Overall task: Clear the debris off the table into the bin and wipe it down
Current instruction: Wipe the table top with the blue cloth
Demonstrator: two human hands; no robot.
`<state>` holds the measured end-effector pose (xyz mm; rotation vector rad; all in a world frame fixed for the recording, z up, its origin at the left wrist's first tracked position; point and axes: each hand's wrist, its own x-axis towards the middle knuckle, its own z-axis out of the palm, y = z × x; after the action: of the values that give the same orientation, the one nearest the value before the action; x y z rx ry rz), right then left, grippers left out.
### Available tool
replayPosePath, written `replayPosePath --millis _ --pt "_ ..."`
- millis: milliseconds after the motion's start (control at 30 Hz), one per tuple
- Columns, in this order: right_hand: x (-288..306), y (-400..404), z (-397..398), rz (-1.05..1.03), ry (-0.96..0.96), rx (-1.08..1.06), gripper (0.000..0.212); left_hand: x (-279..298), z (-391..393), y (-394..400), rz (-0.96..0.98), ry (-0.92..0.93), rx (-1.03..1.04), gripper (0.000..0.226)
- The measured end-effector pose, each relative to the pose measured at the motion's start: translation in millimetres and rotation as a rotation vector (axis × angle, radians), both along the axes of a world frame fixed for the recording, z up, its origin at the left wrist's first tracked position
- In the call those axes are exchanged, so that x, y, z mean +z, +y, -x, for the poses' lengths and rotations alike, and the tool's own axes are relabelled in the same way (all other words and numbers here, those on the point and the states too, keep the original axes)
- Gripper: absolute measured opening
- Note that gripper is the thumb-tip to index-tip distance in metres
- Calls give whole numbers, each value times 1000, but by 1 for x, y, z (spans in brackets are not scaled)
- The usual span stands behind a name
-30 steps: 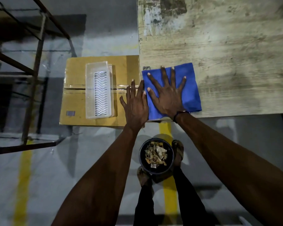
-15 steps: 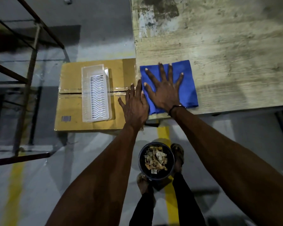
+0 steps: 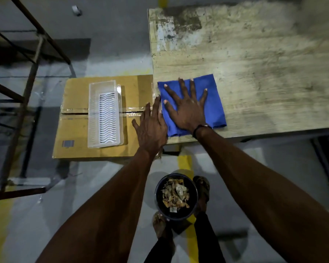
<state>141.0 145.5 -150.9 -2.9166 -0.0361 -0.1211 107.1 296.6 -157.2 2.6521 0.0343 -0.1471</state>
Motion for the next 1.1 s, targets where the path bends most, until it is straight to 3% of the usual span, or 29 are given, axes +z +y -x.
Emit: replayPosePath --millis 200,400,567,667,833,967,1100 --pt "2 -71 61 14 -19 -49 61 15 6 -7 -59 -110 -21 60" --pt "4 -77 17 -75 68 -269 63 14 -4 -20 -136 -125 -90 71" --pt "-1 -68 53 25 -24 -70 62 15 -32 -48 -156 -136 -52 76" --pt "2 -101 61 26 9 -146 63 15 -32 -53 -128 -181 -18 74" --pt "3 -109 -6 -28 2 -286 65 14 -29 -57 -128 -227 11 75" --pt "0 -74 -21 16 13 -112 65 16 -30 -57 -122 -220 15 76" --pt "0 -98 4 20 -4 -48 63 19 -32 -57 -105 -227 26 75"
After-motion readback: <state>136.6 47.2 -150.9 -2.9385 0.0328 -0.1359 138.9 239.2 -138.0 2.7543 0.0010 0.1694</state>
